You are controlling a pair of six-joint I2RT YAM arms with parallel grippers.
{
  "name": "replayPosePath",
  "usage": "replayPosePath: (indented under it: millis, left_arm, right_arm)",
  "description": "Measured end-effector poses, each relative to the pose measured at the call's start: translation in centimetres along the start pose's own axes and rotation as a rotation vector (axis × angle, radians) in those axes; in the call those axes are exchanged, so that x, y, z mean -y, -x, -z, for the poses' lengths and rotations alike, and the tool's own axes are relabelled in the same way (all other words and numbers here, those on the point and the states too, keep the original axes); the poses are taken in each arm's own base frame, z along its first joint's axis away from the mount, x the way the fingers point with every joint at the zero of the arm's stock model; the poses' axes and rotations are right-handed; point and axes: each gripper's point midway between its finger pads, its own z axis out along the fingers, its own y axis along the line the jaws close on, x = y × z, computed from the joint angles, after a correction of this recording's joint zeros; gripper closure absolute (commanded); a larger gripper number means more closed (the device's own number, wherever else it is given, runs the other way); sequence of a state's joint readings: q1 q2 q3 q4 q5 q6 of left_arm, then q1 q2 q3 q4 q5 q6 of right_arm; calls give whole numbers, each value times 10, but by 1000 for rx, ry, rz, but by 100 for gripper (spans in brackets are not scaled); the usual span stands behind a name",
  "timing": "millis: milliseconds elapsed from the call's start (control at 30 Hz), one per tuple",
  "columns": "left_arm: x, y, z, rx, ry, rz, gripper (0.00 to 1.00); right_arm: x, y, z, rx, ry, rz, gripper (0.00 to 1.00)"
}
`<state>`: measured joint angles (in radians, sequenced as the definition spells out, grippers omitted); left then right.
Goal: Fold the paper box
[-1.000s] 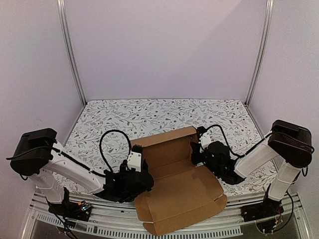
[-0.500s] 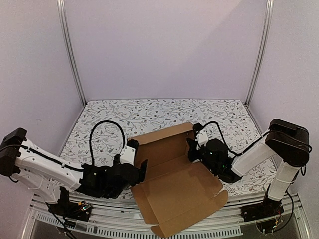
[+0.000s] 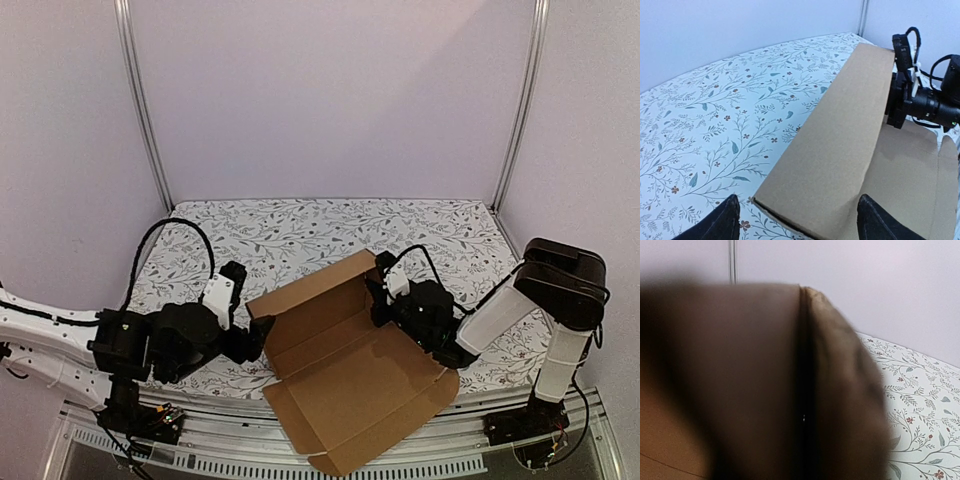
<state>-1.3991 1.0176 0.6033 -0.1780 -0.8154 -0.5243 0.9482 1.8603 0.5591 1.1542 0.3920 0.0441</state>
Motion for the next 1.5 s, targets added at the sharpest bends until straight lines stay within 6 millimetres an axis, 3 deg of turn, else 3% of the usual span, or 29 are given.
replayPosePath:
  millis: [167,300,400,533,667,933,1167,1300,1500]
  left_arm:
    - [18,36,14,-7,-129,-15,23]
    - [30,76,15,13,-193,-4,43]
    - [25,97,-3,3,-197,30,56]
    - [16,110,-41,-40,-204,68,84]
    - [28,116,-77,-92,-270,105,99]
    - [76,112,-133,-185,-485,188,100]
    - [94,95,-152,-242,-564,249,100]
    - [100,89,-160,-254,-585,271,100]
    - [102,78,-174,-266,-577,283,100]
  right_arm:
    - [-5,10,-6,40,46,39,100]
    - [-9,16,-14,63,75,57,100]
    - [-13,15,-20,69,98,63,100]
    - [-18,13,-22,67,126,60,100]
    - [-21,12,-22,70,144,52,100]
    - [-23,12,-22,68,156,48,100]
    - [-23,6,-23,59,156,42,98]
    - [-24,1,-24,51,156,31,90]
    - [-23,-11,-23,32,160,34,69]
